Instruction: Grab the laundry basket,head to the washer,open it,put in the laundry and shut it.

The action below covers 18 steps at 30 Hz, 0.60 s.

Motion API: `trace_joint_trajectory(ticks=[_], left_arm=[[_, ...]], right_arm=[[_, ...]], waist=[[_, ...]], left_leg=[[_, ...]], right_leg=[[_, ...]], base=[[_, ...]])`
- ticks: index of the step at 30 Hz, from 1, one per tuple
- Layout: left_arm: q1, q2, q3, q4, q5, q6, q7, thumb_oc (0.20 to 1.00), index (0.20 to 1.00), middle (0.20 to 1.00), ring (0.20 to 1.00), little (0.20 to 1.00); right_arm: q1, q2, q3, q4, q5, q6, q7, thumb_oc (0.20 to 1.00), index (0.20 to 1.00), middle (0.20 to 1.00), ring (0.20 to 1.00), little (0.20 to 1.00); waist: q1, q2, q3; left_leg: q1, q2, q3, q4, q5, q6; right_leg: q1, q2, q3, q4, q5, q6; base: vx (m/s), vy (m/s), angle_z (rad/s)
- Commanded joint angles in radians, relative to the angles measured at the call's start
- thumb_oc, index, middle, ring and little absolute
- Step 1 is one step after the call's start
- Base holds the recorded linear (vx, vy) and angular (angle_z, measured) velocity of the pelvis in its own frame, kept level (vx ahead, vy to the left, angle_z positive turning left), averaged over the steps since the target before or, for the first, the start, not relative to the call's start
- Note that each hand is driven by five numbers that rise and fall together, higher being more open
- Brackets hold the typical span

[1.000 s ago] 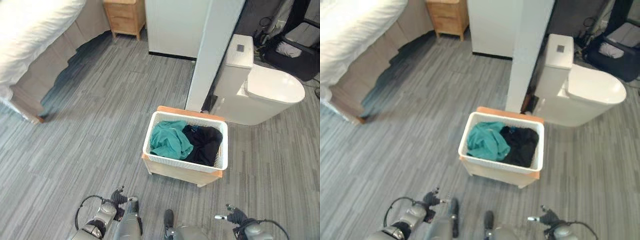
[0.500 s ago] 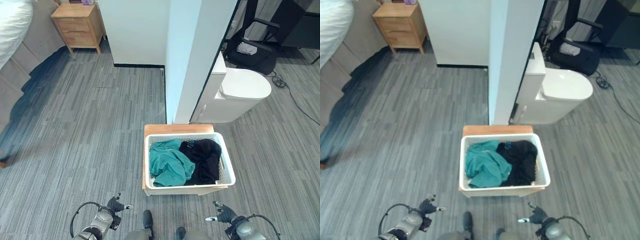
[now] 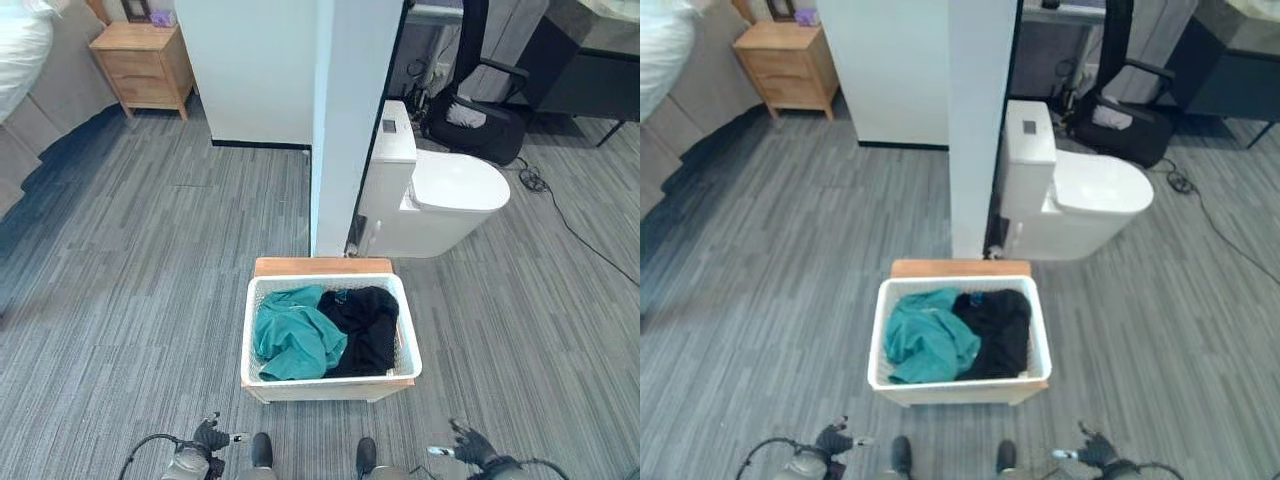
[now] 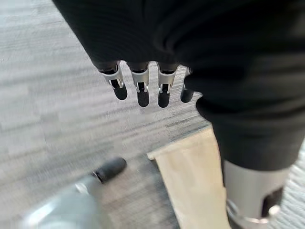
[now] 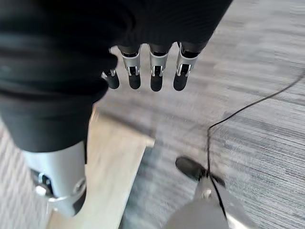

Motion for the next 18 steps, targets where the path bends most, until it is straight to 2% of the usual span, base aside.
trace_joint_trajectory(ticks=[1,2,3,7,10,11,15,17,18], left_arm=[[-0.072,0.02,0.028,0.019,-0.066,-0.014,-0.027,1.0,1.0,1.0,1.0,1.0],[-0.072,0.02,0.028,0.018,-0.066,-0.014,-0.027,1.0,1.0,1.0,1.0,1.0],[-0.062,0.016,0.029,0.015,-0.085,-0.001,-0.054,1.0,1.0,1.0,1.0,1.0],[-0.077,0.018,-0.024,-0.02,-0.116,0.022,-0.097,1.0,1.0,1.0,1.0,1.0],[-0.064,0.066,-0.093,-0.144,-0.162,0.049,-0.173,1.0,1.0,1.0,1.0,1.0],[-0.064,0.066,-0.094,-0.145,-0.162,0.05,-0.173,1.0,1.0,1.0,1.0,1.0],[-0.065,0.122,-0.186,-0.279,-0.252,0.073,-0.231,1.0,1.0,1.0,1.0,1.0],[-0.117,0.101,-0.234,-0.233,-0.258,0.084,-0.234,1.0,1.0,1.0,1.0,1.0],[-0.117,0.101,-0.234,-0.233,-0.258,0.084,-0.234,1.0,1.0,1.0,1.0,1.0]], right_arm=[[0.031,-0.023,-0.081,-0.122,0.157,0.003,0.033,1.0,1.0,1.0,1.0,1.0],[0.033,-0.023,-0.081,-0.124,0.157,0.004,0.033,1.0,1.0,1.0,1.0,1.0],[0.086,-0.072,-0.147,-0.244,0.153,0.023,0.04,1.0,1.0,1.0,1.0,1.0],[0.134,-0.158,-0.248,-0.365,0.225,0.05,0.067,1.0,1.0,1.0,1.0,1.0],[0.218,-0.277,-0.359,-0.493,0.274,0.102,0.126,1.0,1.0,1.0,1.0,1.0],[0.22,-0.278,-0.361,-0.495,0.274,0.103,0.126,1.0,1.0,1.0,1.0,1.0],[0.254,-0.43,-0.432,-0.519,0.35,0.123,0.162,1.0,1.0,1.0,1.0,1.0],[0.183,-0.491,-0.391,-0.459,0.401,0.138,0.171,1.0,1.0,1.0,1.0,1.0],[0.182,-0.491,-0.391,-0.459,0.401,0.137,0.171,1.0,1.0,1.0,1.0,1.0]], waist=[[-0.014,-0.019,0.013],[-0.013,-0.018,0.012],[-0.024,-0.006,0.007],[-0.038,0.015,0.009],[-0.042,0.03,0.002],[-0.042,0.031,0.001],[-0.041,0.045,0.002],[-0.041,0.053,0.005],[-0.041,0.053,0.005]], left_leg=[[0.031,-0.023,0.007,0.014,-0.047,-0.04],[0.031,-0.023,0.007,0.014,-0.047,-0.04],[0.034,-0.02,0.016,0.014,-0.052,-0.043],[0.02,-0.021,0.021,0.014,-0.052,-0.043],[0.019,-0.026,0.022,0.014,-0.056,-0.042],[0.019,-0.026,0.021,0.014,-0.056,-0.042],[0.008,-0.036,0.019,0.014,-0.057,-0.041],[0.002,-0.042,0.02,0.014,-0.057,-0.04],[0.002,-0.042,0.02,0.014,-0.057,-0.04]], right_leg=[[-0.01,-0.057,0.02,0.007,0.042,0.066],[-0.01,-0.057,0.02,0.007,0.042,0.066],[-0.014,-0.061,0.023,0.007,0.041,0.071],[-0.034,-0.068,0.033,0.007,0.052,0.078],[-0.034,-0.076,0.033,0.007,0.058,0.083],[-0.034,-0.076,0.033,0.007,0.058,0.083],[-0.043,-0.089,0.026,0.007,0.068,0.091],[-0.052,-0.095,0.026,0.007,0.073,0.095],[-0.052,-0.095,0.026,0.007,0.073,0.095]], base=[[0.06,-0.032,-0.04],[0.06,0.013,-0.05],[0.05,0.032,-0.03],[0.0,0.047,-0.02],[0.05,0.049,-0.03],[0.03,0.036,-0.01],[0.0,0.038,0.01],[0.0,0.058,0.0],[0.0,0.04,-0.06]])
